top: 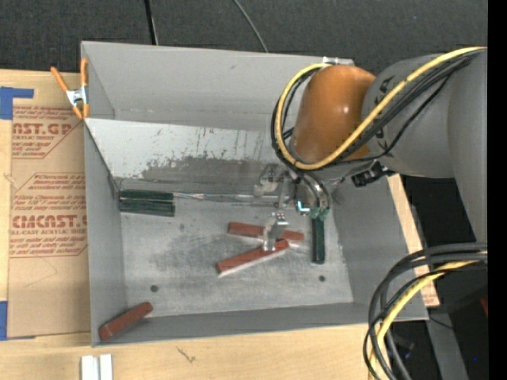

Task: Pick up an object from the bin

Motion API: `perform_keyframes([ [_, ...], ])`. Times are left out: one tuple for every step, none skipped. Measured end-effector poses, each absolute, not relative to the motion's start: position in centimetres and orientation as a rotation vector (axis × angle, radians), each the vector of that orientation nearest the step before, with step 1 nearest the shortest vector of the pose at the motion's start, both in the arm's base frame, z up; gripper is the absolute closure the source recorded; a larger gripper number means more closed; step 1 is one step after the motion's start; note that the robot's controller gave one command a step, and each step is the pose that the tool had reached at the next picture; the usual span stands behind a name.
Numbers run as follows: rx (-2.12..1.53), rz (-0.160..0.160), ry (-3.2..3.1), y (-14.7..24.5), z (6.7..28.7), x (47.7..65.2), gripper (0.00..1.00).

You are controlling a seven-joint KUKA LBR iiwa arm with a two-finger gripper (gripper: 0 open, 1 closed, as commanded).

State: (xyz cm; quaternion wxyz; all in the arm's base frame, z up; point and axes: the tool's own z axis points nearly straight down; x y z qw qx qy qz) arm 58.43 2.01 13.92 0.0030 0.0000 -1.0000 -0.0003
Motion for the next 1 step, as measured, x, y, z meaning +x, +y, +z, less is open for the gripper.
perform_keyframes([
  [0.0,-0.001,-3.143,2.01,14.36,58.62,0.0],
])
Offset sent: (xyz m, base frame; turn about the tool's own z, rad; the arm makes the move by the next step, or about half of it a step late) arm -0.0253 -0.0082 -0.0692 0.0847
